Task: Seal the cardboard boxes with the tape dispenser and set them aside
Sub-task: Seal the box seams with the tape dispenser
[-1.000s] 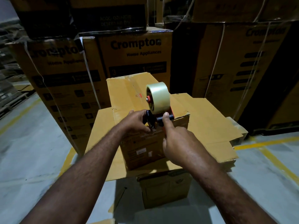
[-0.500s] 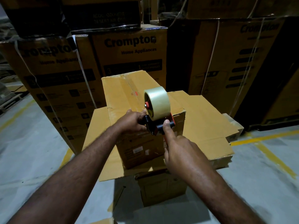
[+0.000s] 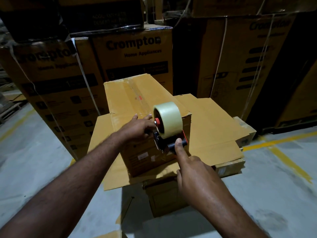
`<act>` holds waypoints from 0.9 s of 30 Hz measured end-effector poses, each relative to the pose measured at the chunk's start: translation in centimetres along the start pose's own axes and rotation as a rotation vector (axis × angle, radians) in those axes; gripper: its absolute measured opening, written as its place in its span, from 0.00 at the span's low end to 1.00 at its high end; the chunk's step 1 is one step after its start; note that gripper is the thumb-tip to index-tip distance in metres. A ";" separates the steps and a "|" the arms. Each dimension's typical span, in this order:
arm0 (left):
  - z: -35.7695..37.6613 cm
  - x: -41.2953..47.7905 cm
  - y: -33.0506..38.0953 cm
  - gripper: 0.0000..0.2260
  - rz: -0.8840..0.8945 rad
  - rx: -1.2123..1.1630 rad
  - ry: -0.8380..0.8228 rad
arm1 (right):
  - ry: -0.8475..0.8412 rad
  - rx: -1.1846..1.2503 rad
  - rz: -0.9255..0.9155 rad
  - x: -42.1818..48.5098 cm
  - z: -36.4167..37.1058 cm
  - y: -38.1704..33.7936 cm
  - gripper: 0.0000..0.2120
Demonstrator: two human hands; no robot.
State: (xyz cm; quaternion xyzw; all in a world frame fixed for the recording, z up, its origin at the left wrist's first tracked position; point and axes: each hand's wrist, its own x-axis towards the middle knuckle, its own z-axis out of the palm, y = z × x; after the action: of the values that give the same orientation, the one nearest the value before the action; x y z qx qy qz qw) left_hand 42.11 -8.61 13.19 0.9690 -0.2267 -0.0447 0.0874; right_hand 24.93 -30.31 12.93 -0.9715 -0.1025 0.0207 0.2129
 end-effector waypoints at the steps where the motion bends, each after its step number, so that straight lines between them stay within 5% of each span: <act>1: -0.1 0.1 -0.4 0.24 0.002 -0.013 -0.005 | -0.012 -0.011 0.002 -0.3 0.3 0.2 0.44; 7: 0.0 0.4 0.0 0.20 -0.015 -0.023 -0.059 | 0.001 -0.018 0.026 0.4 2.2 0.4 0.42; 14: -0.7 -0.2 1.6 0.37 -0.064 -0.035 -0.255 | 0.016 0.033 0.087 1.0 3.4 0.4 0.41; 23: 2.1 -0.8 0.9 0.30 -0.074 0.065 0.040 | 0.020 0.125 0.091 2.1 4.1 0.4 0.39; 27: 2.3 -0.8 0.7 0.24 -0.159 -0.044 0.038 | 0.025 0.185 0.080 2.3 4.4 0.1 0.38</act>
State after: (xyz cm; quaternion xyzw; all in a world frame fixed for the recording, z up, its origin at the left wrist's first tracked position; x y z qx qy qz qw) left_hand 40.83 -9.24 11.14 0.9824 -0.1464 -0.0382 0.1092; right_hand 26.81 -28.10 8.94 -0.9511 -0.0588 0.0265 0.3020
